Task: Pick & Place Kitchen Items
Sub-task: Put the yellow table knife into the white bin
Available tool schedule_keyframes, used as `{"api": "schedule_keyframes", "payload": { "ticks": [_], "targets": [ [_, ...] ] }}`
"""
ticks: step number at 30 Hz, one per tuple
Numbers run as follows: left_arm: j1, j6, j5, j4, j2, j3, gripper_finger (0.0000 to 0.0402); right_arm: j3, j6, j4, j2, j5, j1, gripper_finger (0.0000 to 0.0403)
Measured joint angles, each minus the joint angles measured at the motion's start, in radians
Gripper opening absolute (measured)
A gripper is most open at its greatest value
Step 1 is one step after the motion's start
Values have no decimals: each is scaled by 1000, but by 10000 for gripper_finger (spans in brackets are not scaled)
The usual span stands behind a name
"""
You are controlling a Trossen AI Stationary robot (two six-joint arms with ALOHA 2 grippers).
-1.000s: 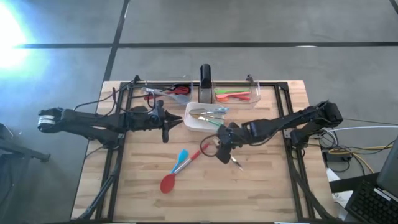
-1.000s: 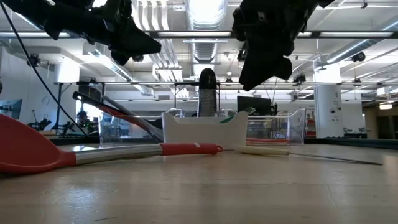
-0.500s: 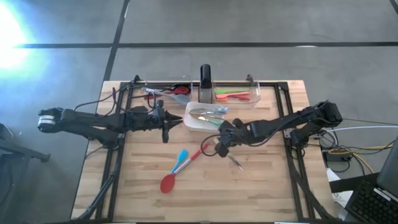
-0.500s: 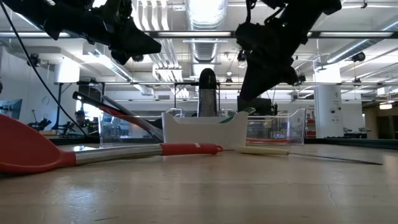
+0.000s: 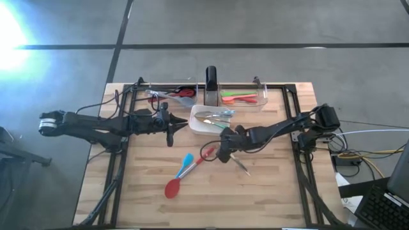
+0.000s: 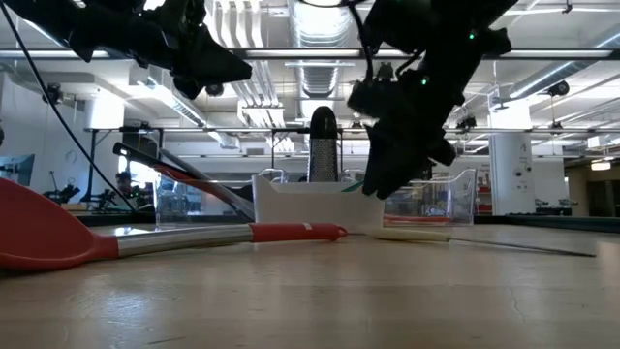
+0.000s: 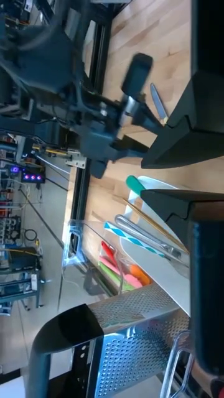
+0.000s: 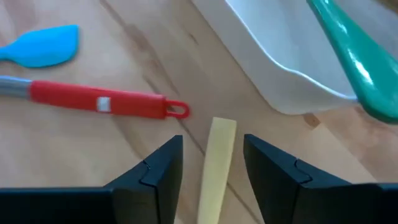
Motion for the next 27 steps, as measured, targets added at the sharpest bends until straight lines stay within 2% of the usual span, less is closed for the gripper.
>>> {"api": "schedule_keyframes", "payload": {
  "ticks": [7, 19, 24, 27],
  "targets": [
    [0, 0, 0, 1, 0, 0, 67, 9, 4, 25, 55, -14, -27, 173],
    [0, 0, 0, 0, 0, 0, 67, 9, 4, 74, 160, -48, -29, 159],
    [0, 0, 0, 0, 0, -2, 67, 12, 3, 74, 179, -45, -28, 146],
    [0, 0, 0, 0, 0, -2, 67, 12, 2, 72, 183, -42, -29, 124]
  ]
}}
